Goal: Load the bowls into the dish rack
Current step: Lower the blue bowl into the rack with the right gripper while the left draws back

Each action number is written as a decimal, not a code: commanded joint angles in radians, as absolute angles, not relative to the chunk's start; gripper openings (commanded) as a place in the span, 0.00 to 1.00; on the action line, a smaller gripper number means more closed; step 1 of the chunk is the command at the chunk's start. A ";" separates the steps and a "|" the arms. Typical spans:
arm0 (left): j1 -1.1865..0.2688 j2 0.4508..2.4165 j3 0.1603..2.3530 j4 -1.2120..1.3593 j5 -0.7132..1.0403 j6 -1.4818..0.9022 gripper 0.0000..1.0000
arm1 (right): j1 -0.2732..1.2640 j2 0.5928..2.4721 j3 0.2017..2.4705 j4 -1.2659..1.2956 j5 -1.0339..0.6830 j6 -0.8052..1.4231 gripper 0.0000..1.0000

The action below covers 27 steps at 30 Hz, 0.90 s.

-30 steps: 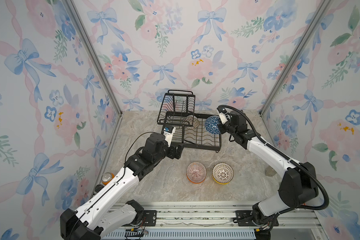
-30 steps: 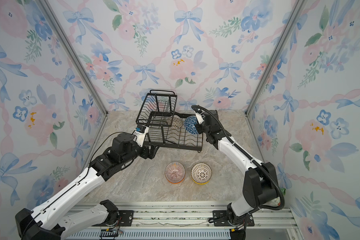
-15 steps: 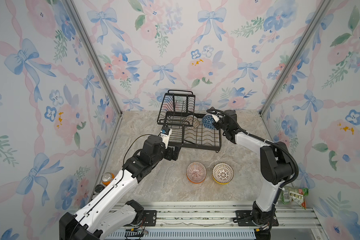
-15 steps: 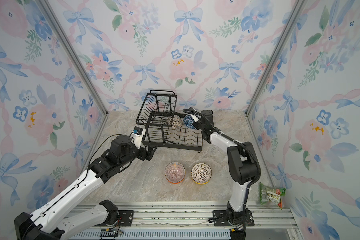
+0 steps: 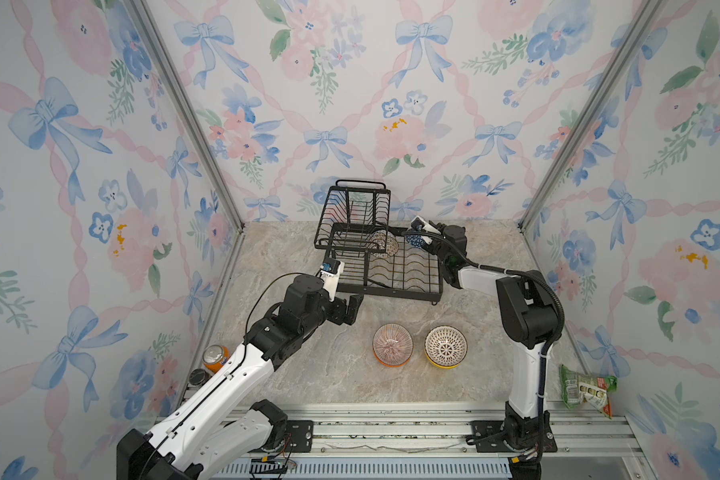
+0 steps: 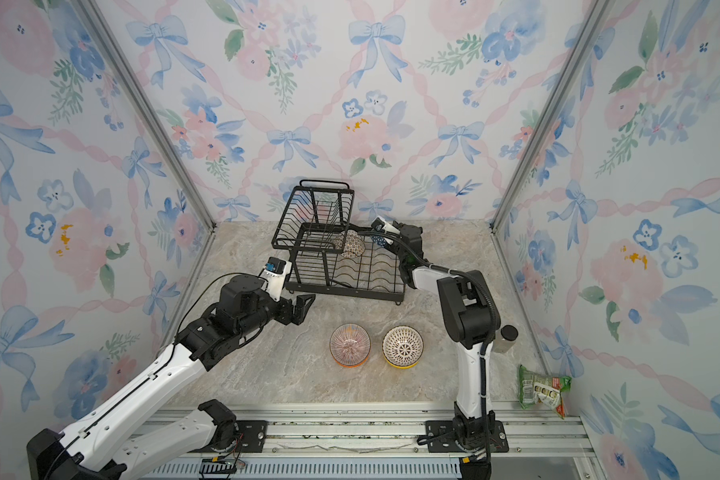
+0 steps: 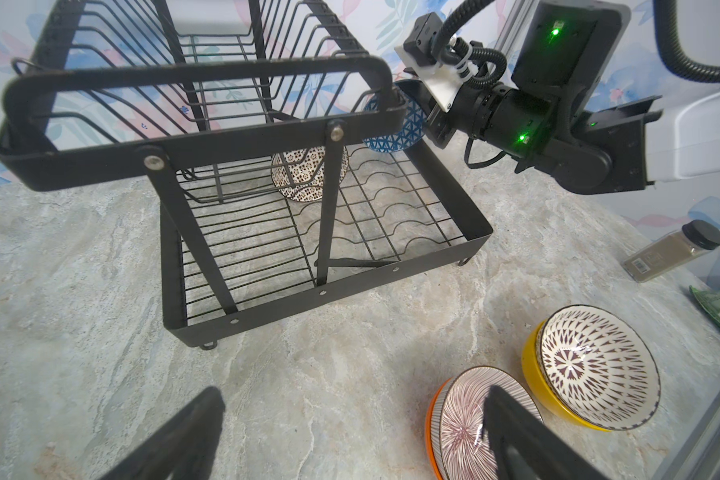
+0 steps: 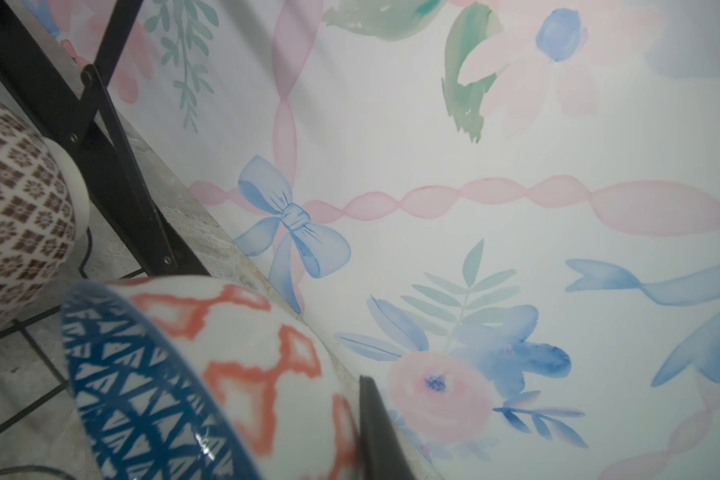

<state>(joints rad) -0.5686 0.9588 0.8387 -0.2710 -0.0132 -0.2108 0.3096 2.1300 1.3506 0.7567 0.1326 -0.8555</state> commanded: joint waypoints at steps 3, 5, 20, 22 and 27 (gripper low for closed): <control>-0.561 0.950 0.829 -0.252 -0.002 -0.209 0.98 | 0.333 2.194 1.396 1.028 0.198 -1.006 0.00; -0.561 0.946 0.828 -0.253 -0.003 -0.209 0.98 | 0.340 2.211 1.400 1.045 0.196 -1.042 0.00; -0.561 0.939 0.821 -0.252 -0.008 -0.207 0.98 | 0.344 2.301 1.448 1.073 0.182 -1.179 0.00; -0.561 0.939 0.819 -0.253 -0.008 -0.206 0.98 | 0.342 2.302 1.448 1.068 0.176 -1.182 0.00; -0.561 0.941 0.815 -0.248 -0.009 -0.209 0.98 | 0.335 2.308 1.452 1.055 0.169 -1.189 0.00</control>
<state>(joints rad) -0.5686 0.9581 0.8326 -0.2592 -0.0135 -0.2108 0.3412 2.2990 1.4101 0.9878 0.1799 -1.1767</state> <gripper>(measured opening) 0.979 0.128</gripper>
